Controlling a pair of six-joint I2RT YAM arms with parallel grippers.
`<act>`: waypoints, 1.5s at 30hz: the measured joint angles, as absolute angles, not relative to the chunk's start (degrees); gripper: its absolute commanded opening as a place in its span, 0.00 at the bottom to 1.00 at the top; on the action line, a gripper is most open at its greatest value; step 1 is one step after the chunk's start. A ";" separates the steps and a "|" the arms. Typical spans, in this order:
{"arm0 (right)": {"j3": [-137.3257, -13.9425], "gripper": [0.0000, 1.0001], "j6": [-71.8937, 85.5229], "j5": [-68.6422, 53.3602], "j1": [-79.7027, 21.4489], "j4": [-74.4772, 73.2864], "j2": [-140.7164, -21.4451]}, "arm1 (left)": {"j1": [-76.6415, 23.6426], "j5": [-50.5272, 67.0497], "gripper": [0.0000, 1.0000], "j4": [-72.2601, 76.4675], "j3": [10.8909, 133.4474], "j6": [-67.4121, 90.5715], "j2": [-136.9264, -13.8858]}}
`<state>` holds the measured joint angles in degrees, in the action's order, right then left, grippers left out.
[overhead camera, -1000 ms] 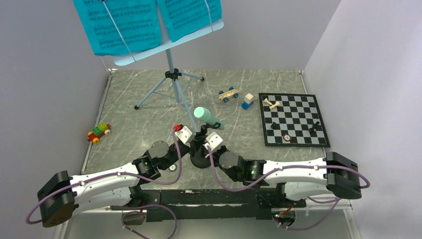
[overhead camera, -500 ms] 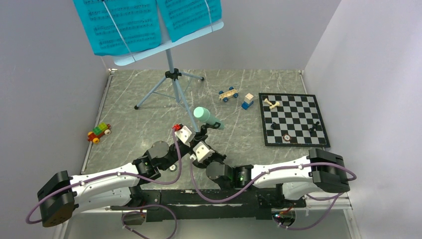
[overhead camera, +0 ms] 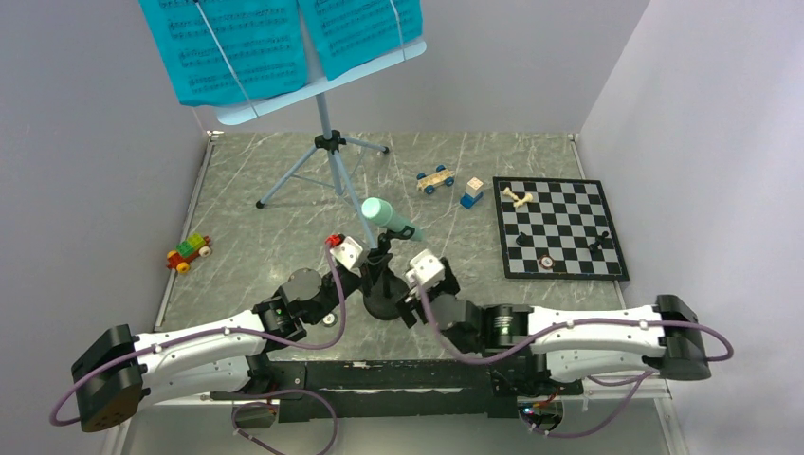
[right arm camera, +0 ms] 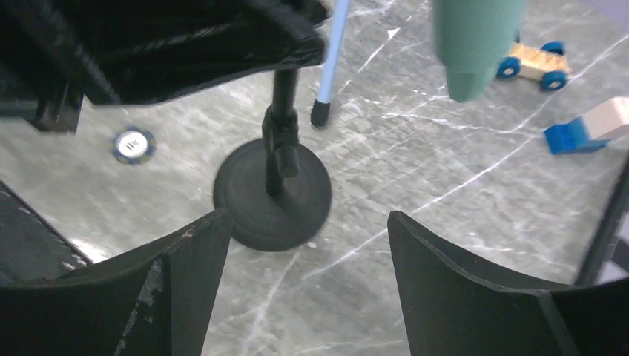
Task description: Pack up the instrument practice props
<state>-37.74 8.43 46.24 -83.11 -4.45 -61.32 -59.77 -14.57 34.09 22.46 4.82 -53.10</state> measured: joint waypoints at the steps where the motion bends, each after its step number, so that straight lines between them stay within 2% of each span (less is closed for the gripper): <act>1: -37.50 0.82 11.00 43.83 -81.82 -4.78 -59.07 | -59.77 -14.83 0.00 34.15 22.46 4.97 -53.10; 3: -36.14 0.82 15.79 38.59 -77.73 -4.40 -55.24 | -59.77 -15.16 0.00 34.24 22.46 5.15 -53.12; 8: -29.80 0.82 29.26 21.28 -60.34 -1.54 -47.94 | -59.81 -16.43 0.00 35.24 22.04 5.19 -53.10; 13: -28.47 0.84 39.62 3.09 -51.68 3.55 -51.59 | -60.29 -17.96 0.00 36.71 21.37 4.93 -53.08; 19: -28.38 0.83 48.36 -11.14 -47.24 12.38 -58.89 | -61.12 -19.86 0.00 37.19 21.19 4.54 -53.17; 29: -26.74 0.72 56.45 -20.93 -43.07 22.87 -66.81 | -62.26 -21.56 0.00 38.72 20.91 3.53 -53.87; 41: -23.46 0.50 64.90 -27.59 -41.01 38.48 -76.42 | -62.85 -22.83 0.00 40.53 19.68 2.74 -53.41; 44: -23.29 0.49 66.52 -28.45 -40.99 41.95 -77.80 | -62.96 -23.03 0.00 40.80 19.35 2.66 -53.08; 45: -23.20 0.52 67.00 -28.75 -40.99 42.83 -78.06 | -62.98 -23.09 0.00 40.95 19.18 2.63 -52.95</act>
